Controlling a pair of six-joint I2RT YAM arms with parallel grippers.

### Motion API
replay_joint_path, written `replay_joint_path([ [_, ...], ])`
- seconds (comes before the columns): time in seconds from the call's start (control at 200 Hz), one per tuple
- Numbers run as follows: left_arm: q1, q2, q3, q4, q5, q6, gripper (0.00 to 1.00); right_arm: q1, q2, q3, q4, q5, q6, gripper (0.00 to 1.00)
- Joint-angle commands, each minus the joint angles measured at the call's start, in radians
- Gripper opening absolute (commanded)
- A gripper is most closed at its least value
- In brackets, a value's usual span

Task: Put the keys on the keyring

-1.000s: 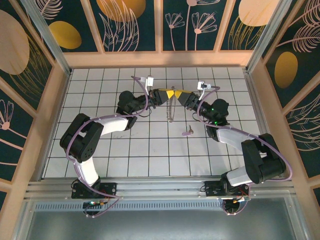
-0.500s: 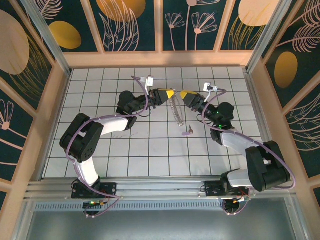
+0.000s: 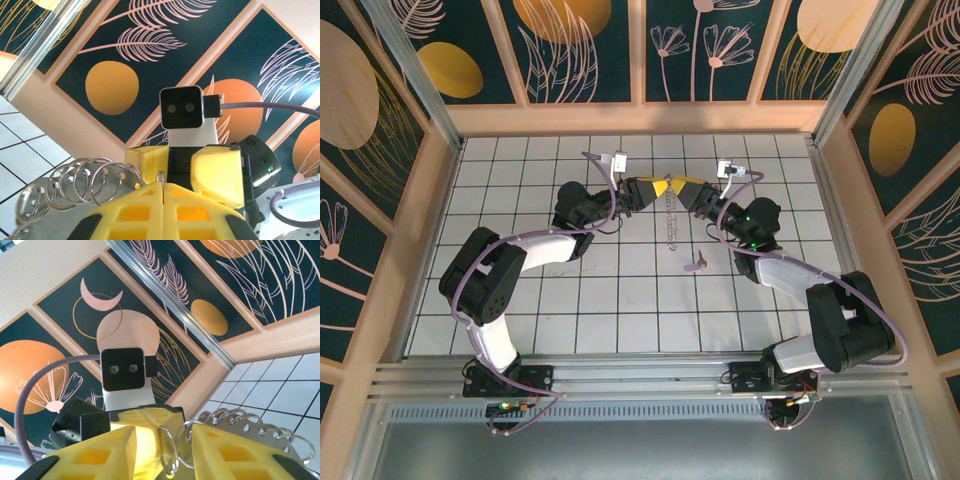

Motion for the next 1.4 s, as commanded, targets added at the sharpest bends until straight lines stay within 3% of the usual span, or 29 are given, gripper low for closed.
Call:
replay_joint_path([
  [0.0, -0.002, -0.047, 0.009, 0.048, 0.014, 0.019, 0.0, 0.009, 0.012, 0.025, 0.053, -0.02, 0.001, 0.33],
  [0.345, -0.002, -0.044, 0.01, 0.048, 0.015, 0.019, 0.0, 0.03, 0.021, 0.028, 0.056, -0.034, -0.008, 0.23],
  [0.551, -0.002, -0.045, 0.008, 0.049, 0.014, 0.019, 0.0, 0.036, 0.02, 0.034, 0.052, -0.036, -0.014, 0.0],
  [0.731, -0.002, -0.055, 0.007, 0.033, -0.027, 0.016, 0.0, 0.029, 0.018, 0.026, 0.049, -0.004, -0.019, 0.0],
  [0.831, -0.002, -0.082, -0.047, 0.034, -0.099, 0.01, 0.35, 0.019, 0.017, 0.022, 0.06, 0.022, -0.007, 0.0],
  [0.956, -0.002, -0.133, -0.093, 0.025, -0.191, 0.011, 0.54, 0.012, 0.017, 0.023, 0.083, 0.037, 0.014, 0.0],
  [1.231, -0.002, -0.129, -0.118, 0.053, -0.236, -0.04, 0.55, 0.014, 0.022, 0.022, 0.143, 0.067, 0.064, 0.0],
  [1.396, -0.002, -0.103, -0.115, 0.1, -0.228, -0.083, 0.49, 0.025, 0.03, 0.026, 0.171, 0.09, 0.088, 0.0],
])
